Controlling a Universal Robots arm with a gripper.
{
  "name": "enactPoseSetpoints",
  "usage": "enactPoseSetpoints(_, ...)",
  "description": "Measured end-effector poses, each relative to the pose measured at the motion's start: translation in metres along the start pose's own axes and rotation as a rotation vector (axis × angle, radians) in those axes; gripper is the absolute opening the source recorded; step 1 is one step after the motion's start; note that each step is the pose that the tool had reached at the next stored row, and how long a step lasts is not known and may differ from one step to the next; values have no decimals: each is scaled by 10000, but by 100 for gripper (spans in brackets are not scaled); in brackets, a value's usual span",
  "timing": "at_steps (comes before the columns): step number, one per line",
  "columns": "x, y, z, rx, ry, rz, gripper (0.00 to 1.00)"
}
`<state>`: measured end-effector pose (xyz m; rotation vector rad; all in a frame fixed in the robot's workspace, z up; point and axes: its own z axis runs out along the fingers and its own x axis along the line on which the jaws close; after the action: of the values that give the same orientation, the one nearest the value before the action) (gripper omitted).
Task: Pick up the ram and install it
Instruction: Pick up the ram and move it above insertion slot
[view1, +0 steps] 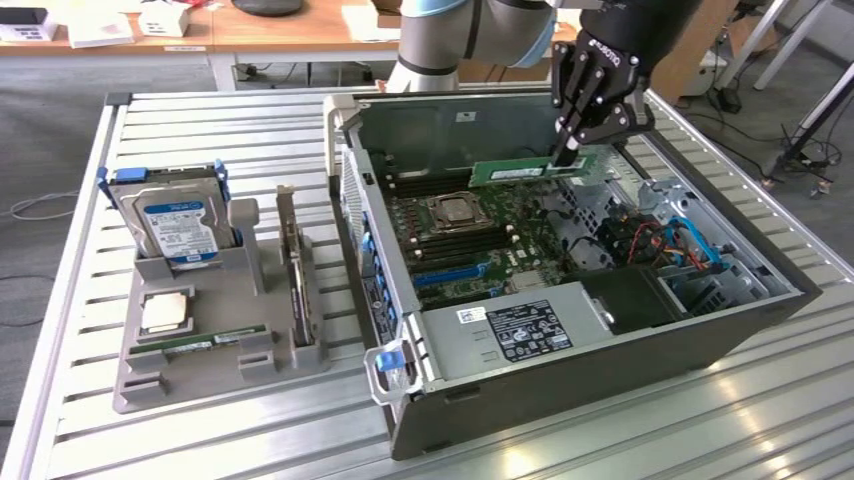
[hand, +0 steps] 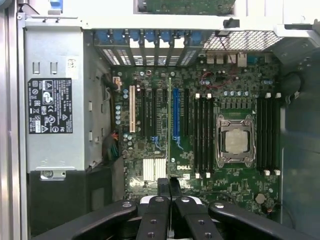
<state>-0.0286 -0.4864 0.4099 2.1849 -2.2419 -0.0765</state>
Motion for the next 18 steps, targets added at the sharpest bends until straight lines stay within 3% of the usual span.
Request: enactPoseSetpoints(18,-415,10,32,0,0,0,12)
